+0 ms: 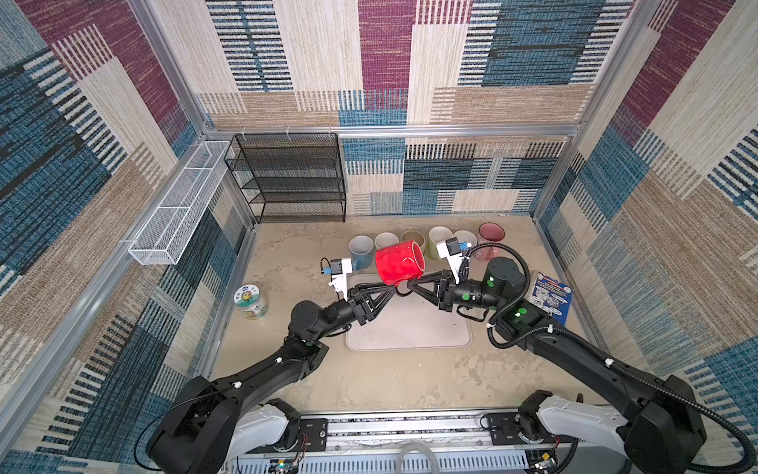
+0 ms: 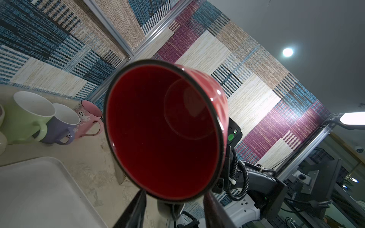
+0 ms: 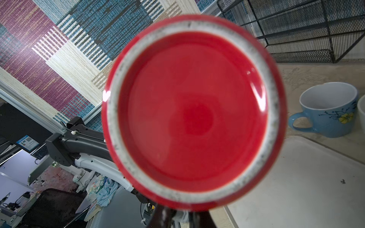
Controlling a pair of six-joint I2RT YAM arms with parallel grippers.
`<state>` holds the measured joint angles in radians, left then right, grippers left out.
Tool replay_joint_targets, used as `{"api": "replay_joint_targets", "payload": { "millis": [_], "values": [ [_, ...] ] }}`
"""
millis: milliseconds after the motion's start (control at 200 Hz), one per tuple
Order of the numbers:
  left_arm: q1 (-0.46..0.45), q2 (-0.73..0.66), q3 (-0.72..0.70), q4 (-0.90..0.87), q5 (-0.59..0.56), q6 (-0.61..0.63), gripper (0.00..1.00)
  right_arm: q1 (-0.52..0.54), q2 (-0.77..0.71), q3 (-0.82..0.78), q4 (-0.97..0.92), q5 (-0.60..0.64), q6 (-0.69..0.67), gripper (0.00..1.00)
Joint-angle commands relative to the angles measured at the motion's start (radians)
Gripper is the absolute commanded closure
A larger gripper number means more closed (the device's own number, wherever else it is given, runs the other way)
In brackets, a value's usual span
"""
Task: Turn the mug right side up
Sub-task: Place the mug at the top-left of the table.
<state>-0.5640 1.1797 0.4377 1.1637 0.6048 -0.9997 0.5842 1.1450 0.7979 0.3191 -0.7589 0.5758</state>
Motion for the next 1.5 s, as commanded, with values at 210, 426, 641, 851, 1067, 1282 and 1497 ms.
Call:
{"api": "replay_joint_targets", "payload": {
  "millis": [210, 426, 641, 851, 1067, 1282, 1497],
  "values": [
    [-0.002, 0.047, 0.027, 0.078, 0.042, -0.021, 0.51, 0.003, 0.017, 0.011, 0.132, -0.057, 0.039, 1.0],
    [-0.002, 0.069, 0.056, 0.096, 0.055, -0.031, 0.59, 0.004, 0.037, -0.014, 0.185, -0.082, 0.07, 1.0],
    [-0.002, 0.077, 0.079, 0.095, 0.063, -0.038, 0.68, 0.003, 0.048, -0.025, 0.211, -0.095, 0.082, 1.0],
    [-0.002, 0.08, 0.082, 0.097, 0.058, -0.04, 0.76, 0.003, 0.065, -0.047, 0.235, -0.111, 0.093, 1.0],
    [-0.003, 0.082, 0.101, 0.062, 0.058, -0.048, 1.0, 0.003, 0.086, -0.069, 0.263, -0.115, 0.101, 1.0],
    [-0.003, 0.026, 0.06, 0.017, 0.017, -0.017, 1.0, 0.003, 0.089, -0.063, 0.232, -0.102, 0.073, 1.0],
    [-0.003, -0.089, -0.014, -0.086, -0.075, 0.051, 1.0, 0.004, 0.087, -0.052, 0.181, -0.078, 0.033, 0.67]
  ]
}}
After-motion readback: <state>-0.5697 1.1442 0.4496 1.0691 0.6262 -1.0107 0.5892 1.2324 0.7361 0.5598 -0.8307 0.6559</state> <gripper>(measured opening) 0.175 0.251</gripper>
